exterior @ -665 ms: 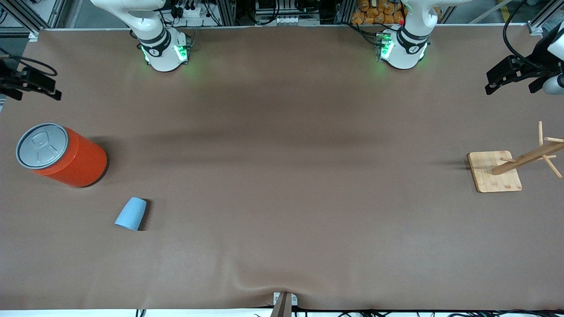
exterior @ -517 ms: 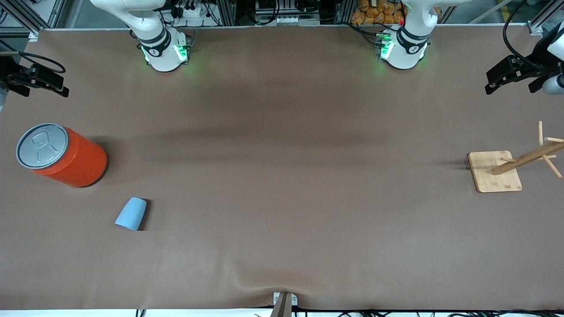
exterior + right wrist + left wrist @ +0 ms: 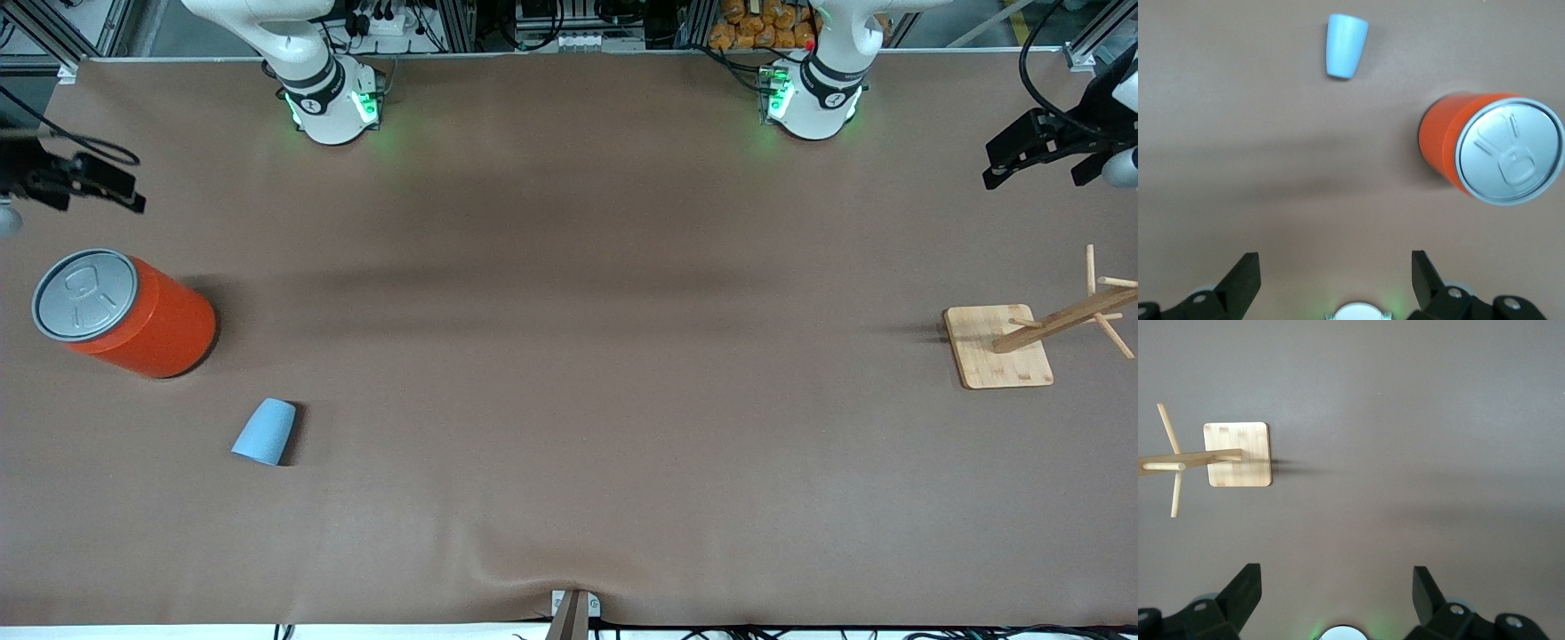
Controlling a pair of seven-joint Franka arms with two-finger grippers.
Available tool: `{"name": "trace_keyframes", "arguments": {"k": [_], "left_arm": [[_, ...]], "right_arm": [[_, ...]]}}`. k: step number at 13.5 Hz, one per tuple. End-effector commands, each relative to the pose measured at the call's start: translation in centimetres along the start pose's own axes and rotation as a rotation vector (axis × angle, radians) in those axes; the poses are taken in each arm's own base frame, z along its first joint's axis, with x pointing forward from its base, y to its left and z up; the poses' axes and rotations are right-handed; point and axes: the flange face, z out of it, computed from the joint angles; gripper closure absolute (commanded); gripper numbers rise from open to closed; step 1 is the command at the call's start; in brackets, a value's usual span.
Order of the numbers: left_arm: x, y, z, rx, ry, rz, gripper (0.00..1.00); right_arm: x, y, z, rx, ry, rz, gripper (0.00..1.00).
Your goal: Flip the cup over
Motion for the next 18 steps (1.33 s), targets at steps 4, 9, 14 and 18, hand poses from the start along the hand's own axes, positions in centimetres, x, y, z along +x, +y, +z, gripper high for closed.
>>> {"name": "trace_keyframes", "arguments": {"k": [4,9,14,18], "left_arm": [[-0.4,0.0,-0.2,0.005,-0.026,0.013,0.0],[-0.4,-0.2,-0.2,0.005,-0.026,0.01,0.0],[-0.3,-1.3,0.2,0.003,-0.038,-0.013,0.0],[-0.5,-3.0,0.0,0.002,-0.036,-0.044,0.0]], "right_arm": [[5.0,1.3,15.6,-0.008,0.028,0.032,0.0],[12.0,1.0,29.3,-0.024,0.13,0.025,0.0],[17.3,-2.0,35.7,-0.03,0.254,-0.01,0.0],[19.8,-2.3,35.4,-0.032,0.288,-0.021,0.0]]}}
